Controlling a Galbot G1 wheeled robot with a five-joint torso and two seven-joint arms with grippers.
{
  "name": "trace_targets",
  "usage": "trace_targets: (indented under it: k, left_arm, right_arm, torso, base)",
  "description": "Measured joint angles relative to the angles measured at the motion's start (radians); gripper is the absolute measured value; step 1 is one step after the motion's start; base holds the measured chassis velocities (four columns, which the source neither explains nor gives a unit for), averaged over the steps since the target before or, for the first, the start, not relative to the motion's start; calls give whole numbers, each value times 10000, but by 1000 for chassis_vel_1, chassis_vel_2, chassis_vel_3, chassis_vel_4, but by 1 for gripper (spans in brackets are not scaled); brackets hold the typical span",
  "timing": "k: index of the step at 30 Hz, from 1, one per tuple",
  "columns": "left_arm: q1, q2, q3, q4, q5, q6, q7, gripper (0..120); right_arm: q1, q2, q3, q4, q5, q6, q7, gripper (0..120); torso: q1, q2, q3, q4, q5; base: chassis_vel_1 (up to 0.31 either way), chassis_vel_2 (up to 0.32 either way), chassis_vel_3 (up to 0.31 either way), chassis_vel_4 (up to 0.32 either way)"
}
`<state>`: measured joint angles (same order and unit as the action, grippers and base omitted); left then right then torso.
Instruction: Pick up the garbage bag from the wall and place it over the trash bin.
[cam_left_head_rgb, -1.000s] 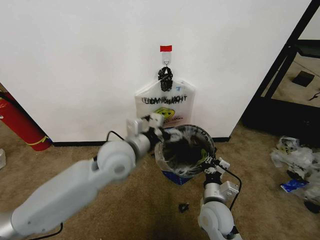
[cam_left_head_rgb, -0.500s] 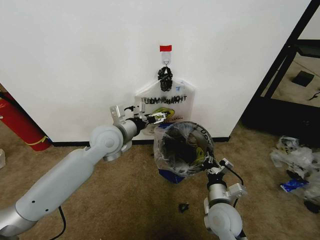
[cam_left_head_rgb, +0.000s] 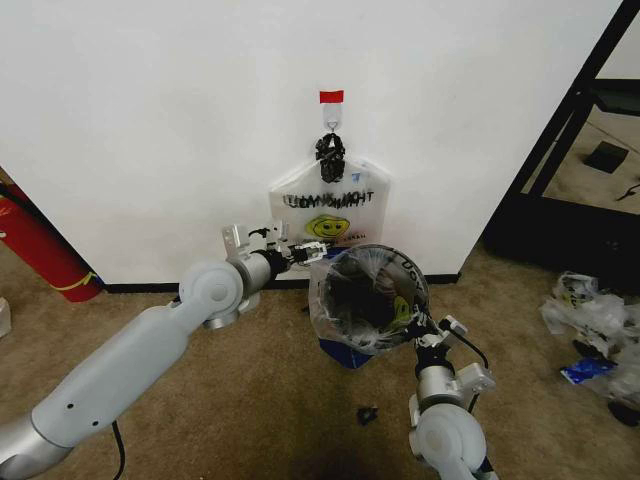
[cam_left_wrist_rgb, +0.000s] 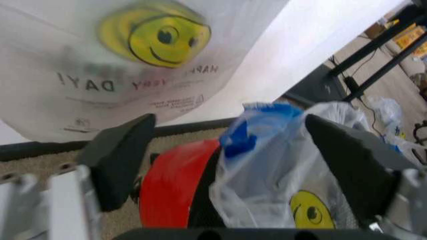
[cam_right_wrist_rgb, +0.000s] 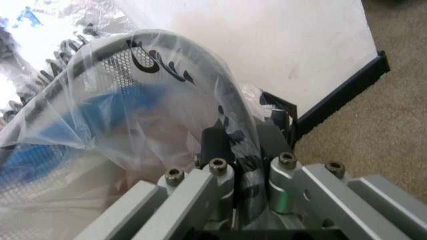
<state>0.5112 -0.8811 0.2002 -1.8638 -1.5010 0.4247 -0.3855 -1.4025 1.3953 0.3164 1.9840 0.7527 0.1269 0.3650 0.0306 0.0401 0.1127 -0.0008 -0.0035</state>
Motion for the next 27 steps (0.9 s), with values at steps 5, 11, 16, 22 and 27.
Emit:
trace_targets:
  k: [5, 11, 16, 22, 27]
  left_arm:
    - [-41, -86, 273, 204, 243, -58, 71, 63]
    - [-122, -117, 304, 331, 316, -219, 76, 41]
    - [-117, -118, 317, 335, 373, -257, 93, 23]
    - [-48, -115, 429, 275, 497, -260, 153, 5]
    - [-107, -219, 510, 379, 675, -348, 157, 0]
  right_arm:
    - [34, 80, -48, 100, -12, -34, 108, 1]
    - [21, 77, -66, 163, 3, -44, 116, 1]
    - [30, 93, -71, 132, -3, -48, 126, 1]
    - [71, 120, -84, 123, -26, -82, 191, 1]
    - [76, 159, -115, 141, -35, -139, 296, 1]
  torso:
    - [0, 0, 0, 1, 0]
    - [0, 0, 0, 0, 0]
    - [0, 0, 0, 0, 0]
    - [0, 0, 0, 1, 0]
    - [0, 0, 0, 1, 0]
  base:
    - [0, 0, 0, 0]
    - [0, 0, 0, 0]
    - [0, 0, 0, 0]
    - [0, 0, 0, 0]
    - [0, 0, 0, 0]
